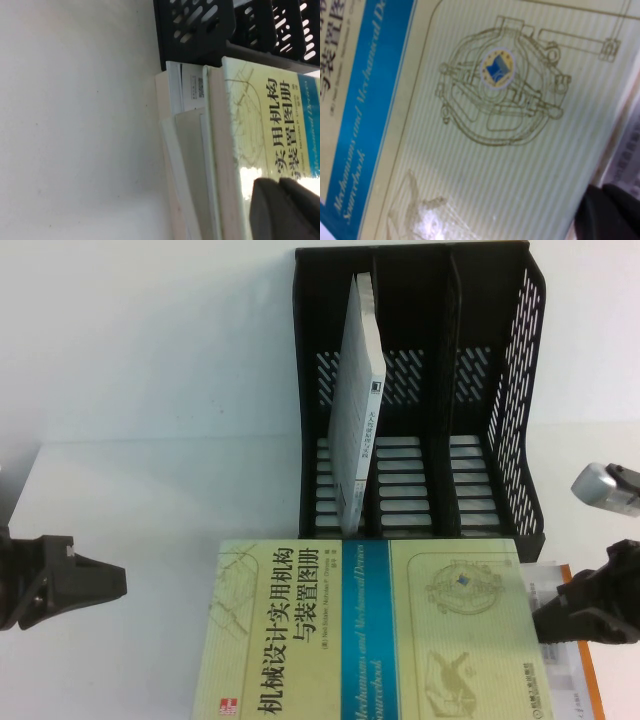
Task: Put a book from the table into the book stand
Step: Push book with right arm
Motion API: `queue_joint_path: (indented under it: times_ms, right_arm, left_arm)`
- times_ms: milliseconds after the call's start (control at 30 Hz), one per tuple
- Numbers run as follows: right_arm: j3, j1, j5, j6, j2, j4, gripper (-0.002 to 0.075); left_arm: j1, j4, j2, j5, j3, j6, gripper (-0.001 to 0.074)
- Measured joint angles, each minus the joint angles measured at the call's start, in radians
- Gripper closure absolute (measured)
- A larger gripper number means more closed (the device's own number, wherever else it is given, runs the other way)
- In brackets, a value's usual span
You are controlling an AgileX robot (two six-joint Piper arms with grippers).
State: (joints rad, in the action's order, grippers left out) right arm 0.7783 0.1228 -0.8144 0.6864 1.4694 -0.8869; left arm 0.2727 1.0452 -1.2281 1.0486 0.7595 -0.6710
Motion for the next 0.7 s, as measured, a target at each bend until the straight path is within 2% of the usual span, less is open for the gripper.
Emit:
queue_joint_path:
  times_ms: [233, 333, 433, 633, 700]
  right_arm:
    - [0.000, 0.014, 0.002, 0.002, 0.005, -0.009, 0.0729]
    - [0.000, 0.014, 0.002, 0.004, 0.005, -0.011, 0.0729]
    - [0.000, 0.014, 0.002, 0.004, 0.005, -0.011, 0.0729]
    - [0.000, 0.014, -0.007, 0.007, 0.006, -0.011, 0.0729]
    - [0.000, 0.014, -0.023, 0.007, 0.007, -0.011, 0.0729]
  left_arm:
    - [0.000, -0.070, 0.000, -0.033, 0.000, 0.111, 0.0738]
    - [0.000, -0.095, -0.017, -0.046, 0.000, 0.172, 0.0705]
    - [0.000, -0.097, -0.058, -0.036, 0.001, 0.190, 0.0610]
    - [0.000, -0.049, -0.145, -0.020, 0.002, 0.192, 0.0284]
    - [0.001, 0.006, -0.167, 0.010, 0.005, 0.157, 0.0231]
